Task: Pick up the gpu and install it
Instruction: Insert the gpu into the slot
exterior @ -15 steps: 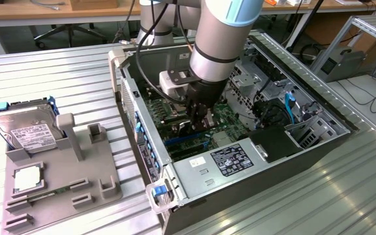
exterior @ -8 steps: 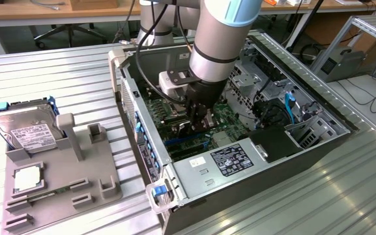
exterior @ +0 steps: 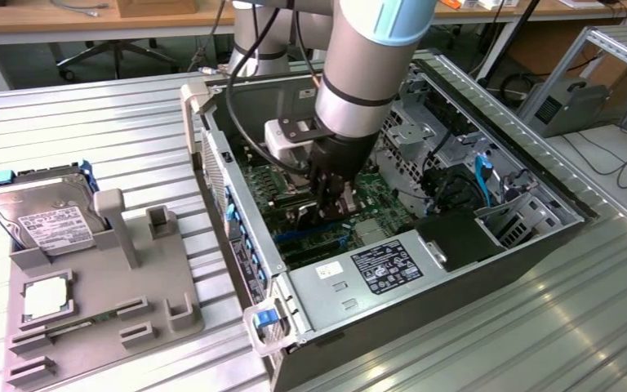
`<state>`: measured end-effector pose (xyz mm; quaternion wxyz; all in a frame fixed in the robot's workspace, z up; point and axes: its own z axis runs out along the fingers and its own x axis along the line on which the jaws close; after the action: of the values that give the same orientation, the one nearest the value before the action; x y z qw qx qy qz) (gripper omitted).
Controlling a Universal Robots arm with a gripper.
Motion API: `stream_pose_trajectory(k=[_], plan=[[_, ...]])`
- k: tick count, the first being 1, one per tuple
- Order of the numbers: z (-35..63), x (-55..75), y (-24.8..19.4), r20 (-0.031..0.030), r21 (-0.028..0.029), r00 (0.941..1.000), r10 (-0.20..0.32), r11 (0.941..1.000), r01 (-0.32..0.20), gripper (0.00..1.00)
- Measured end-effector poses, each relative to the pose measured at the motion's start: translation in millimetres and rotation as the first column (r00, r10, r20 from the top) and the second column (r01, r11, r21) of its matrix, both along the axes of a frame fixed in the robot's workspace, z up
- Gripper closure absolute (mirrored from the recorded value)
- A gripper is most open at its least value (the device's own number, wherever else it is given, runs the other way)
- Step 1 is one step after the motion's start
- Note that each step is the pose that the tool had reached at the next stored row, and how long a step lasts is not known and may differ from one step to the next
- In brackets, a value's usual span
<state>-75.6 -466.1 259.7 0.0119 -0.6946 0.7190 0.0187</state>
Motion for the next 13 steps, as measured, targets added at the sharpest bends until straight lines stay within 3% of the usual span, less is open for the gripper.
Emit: stream_pose_trajectory(k=[6, 11, 13], plan=[[-2.1, 0.0, 0.0, 0.0000, -0.0001, 1.0000, 0.000, 1.0000, 0.000, 0.73], [-2.6, 0.0, 0.2, 0.0000, 0.0031, 1.0000, 0.003, 1.0000, -0.003, 0.73], [-2.5, 0.1, 0.3, 0.0004, 0.0142, 1.0000, 0.003, 0.9999, -0.003, 0.73]])
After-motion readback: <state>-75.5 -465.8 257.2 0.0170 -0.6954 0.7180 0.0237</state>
